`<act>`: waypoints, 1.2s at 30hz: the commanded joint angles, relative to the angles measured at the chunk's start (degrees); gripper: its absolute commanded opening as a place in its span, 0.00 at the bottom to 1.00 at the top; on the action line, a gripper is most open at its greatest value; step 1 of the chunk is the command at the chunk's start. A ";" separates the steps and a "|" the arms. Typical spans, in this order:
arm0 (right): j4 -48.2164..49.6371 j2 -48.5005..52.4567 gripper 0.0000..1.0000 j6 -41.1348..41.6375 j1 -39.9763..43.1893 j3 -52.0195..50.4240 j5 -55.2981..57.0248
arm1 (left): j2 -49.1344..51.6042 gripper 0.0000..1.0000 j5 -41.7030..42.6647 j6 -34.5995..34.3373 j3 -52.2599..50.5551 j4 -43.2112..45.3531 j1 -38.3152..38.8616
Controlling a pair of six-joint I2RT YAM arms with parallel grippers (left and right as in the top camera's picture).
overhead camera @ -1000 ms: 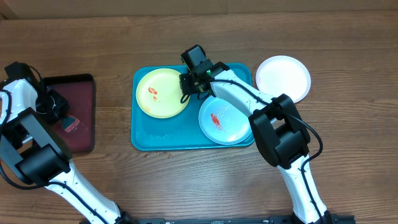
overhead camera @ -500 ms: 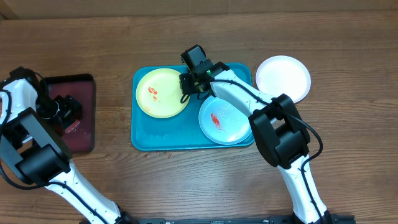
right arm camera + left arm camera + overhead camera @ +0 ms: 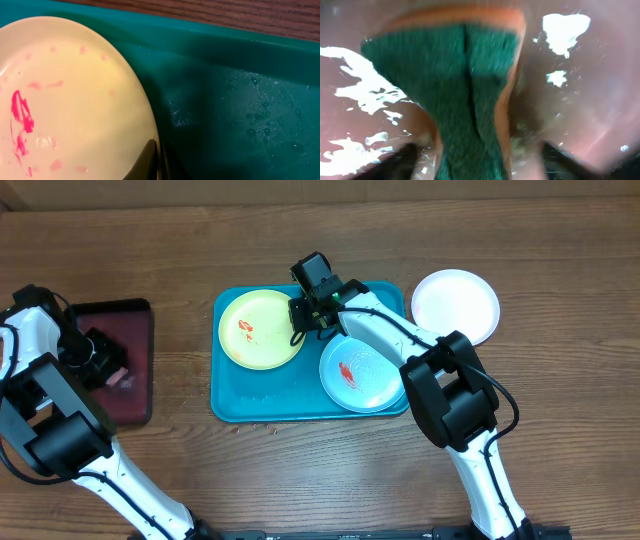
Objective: Clean dirty plates on tray and stack at the side
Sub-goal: 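Lift the sponge from the water tray and carry it onto the yellow plate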
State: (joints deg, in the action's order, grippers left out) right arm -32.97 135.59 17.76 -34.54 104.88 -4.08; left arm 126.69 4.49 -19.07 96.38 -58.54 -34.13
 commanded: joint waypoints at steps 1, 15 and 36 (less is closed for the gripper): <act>-1.05 1.22 0.04 -0.13 0.11 -1.79 1.92 | 1.14 1.00 -0.90 1.33 1.27 1.11 0.44; -1.14 1.22 0.04 -0.13 0.11 -1.79 2.19 | 1.11 0.45 -3.85 1.31 1.68 2.27 0.35; 1.40 1.27 0.06 -0.11 0.11 -1.86 3.21 | 1.07 0.04 -0.37 1.31 8.79 -8.26 0.46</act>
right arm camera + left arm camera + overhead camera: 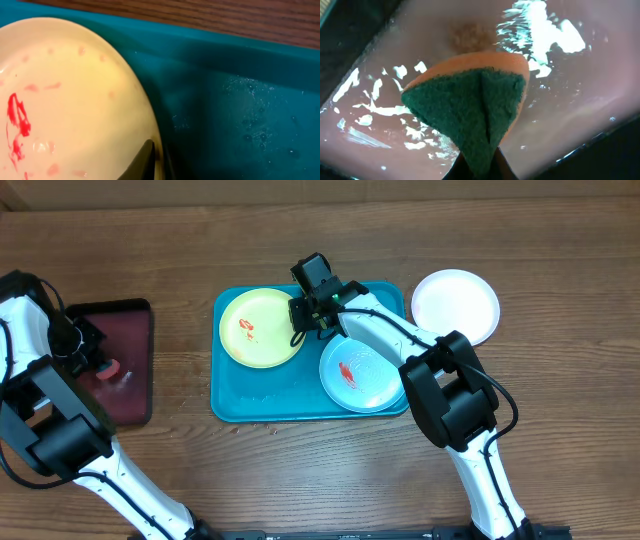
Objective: Clean dirty plates on tray and stack at the side
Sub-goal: 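Lift the sponge from the water tray and carry it onto the yellow plate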
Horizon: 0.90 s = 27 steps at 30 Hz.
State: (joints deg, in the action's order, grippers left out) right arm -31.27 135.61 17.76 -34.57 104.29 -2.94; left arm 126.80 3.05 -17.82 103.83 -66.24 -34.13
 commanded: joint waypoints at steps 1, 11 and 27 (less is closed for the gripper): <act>-0.31 1.27 0.04 -0.11 0.13 -1.40 2.08 | 0.96 0.04 1.07 0.04 1.33 -0.85 0.46; -1.77 1.36 0.04 -0.11 0.13 -1.70 2.05 | 0.92 0.04 2.51 0.79 1.33 -4.11 1.18; -2.47 1.36 0.04 1.88 -0.57 -1.70 2.08 | -0.46 0.04 11.34 9.29 1.36 -3.30 13.62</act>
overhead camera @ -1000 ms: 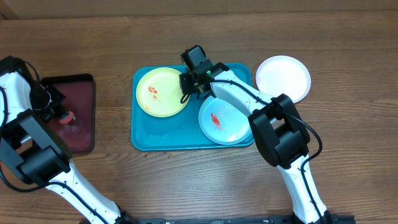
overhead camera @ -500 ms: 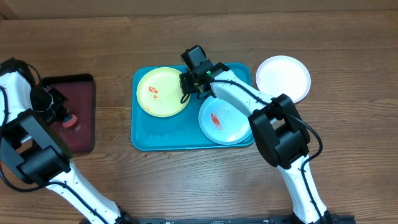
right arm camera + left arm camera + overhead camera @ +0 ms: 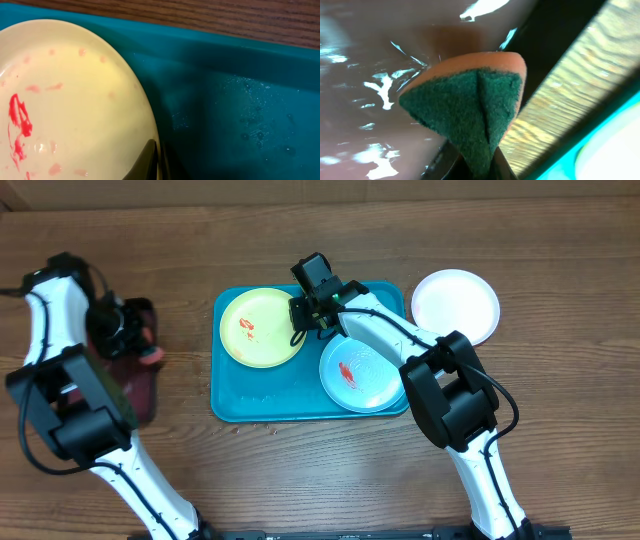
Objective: Clean dirty plates on tray and stack at the side
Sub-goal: 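Lift the sponge from the water tray and carry it onto the yellow plate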
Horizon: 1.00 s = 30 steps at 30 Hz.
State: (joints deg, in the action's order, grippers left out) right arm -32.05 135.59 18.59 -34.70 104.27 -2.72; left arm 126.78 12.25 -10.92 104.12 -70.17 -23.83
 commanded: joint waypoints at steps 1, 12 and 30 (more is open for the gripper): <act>-1.68 1.38 0.04 1.22 -0.44 -1.68 1.81 | -0.87 0.04 2.12 2.36 1.07 1.07 4.63; -2.56 1.38 0.04 1.20 -0.50 -1.68 -0.98 | -2.27 0.04 -5.95 -1.92 1.07 3.58 15.13; -2.58 1.38 0.04 1.18 -0.44 -1.68 -0.74 | -9.40 0.04 -9.49 -2.80 1.27 0.00 12.13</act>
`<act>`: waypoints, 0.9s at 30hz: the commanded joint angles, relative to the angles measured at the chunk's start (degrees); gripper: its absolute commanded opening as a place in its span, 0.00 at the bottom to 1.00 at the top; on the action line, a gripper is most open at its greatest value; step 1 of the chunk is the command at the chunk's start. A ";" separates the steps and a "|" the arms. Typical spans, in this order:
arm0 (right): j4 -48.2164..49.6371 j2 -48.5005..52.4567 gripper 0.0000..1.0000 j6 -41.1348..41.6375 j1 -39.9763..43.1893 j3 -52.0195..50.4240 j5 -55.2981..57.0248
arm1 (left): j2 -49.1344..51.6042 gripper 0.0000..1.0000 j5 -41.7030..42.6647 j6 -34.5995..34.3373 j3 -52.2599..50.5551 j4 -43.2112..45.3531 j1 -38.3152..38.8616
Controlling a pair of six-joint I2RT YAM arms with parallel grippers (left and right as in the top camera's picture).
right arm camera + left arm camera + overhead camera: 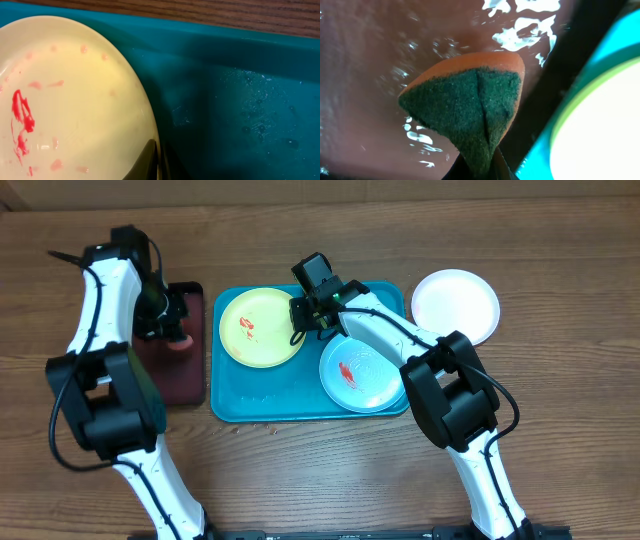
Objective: Clean dirty plates on tray and stack at the side
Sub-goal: 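Lift the sponge from the water tray and carry it onto the yellow plate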
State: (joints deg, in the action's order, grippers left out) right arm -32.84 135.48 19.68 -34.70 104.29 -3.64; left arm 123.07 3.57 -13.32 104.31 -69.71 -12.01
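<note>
A yellow plate (260,328) smeared with red (20,122) lies at the left of the teal tray (260,402). My right gripper (302,313) is shut on its right rim (152,150). A blue plate (360,375) with a red smear lies at the tray's right. A clean white plate (455,305) rests on the table beyond the tray. My left gripper (170,330) is shut on an orange and green sponge (470,100), held over the wet maroon tray (180,375) near its right edge, just left of the yellow plate (600,130).
The maroon tray (365,60) holds water streaks and lies against the teal tray's left side. Small crumbs dot the wood in front of the teal tray. Both arms reach in from the near side of the wooden table (560,240).
My left gripper has moved right with the sponge, and the maroon tray now lies closer to the teal tray. The yellow plate's edge now shows in the left wrist view. The right gripper has not moved.
My left gripper was shut on the sponge, pressed into the wet maroon tray at the far left. Then it held the sponge above that tray, then near its right edge. Now sponge and tray lie beside the teal tray. All along, the right gripper stayed shut on the yellow plate's rim.
</note>
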 commanded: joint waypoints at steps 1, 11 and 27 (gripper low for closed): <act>-1.79 1.49 0.04 0.09 -0.44 -1.70 0.15 | -6.32 0.04 -0.57 -0.42 1.07 -0.87 0.31; -1.77 1.49 0.04 0.09 -0.44 -1.70 0.15 | -6.91 0.04 10.78 4.61 -1.73 -1.66 4.24; -4.00 1.49 0.04 3.10 -0.44 -1.70 -1.60 | -6.56 0.04 10.97 -6.49 -11.02 17.70 16.70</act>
State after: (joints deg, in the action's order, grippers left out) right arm -34.15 135.35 21.78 -34.59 104.29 -4.93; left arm 116.90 13.56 -15.64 95.13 -53.87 3.25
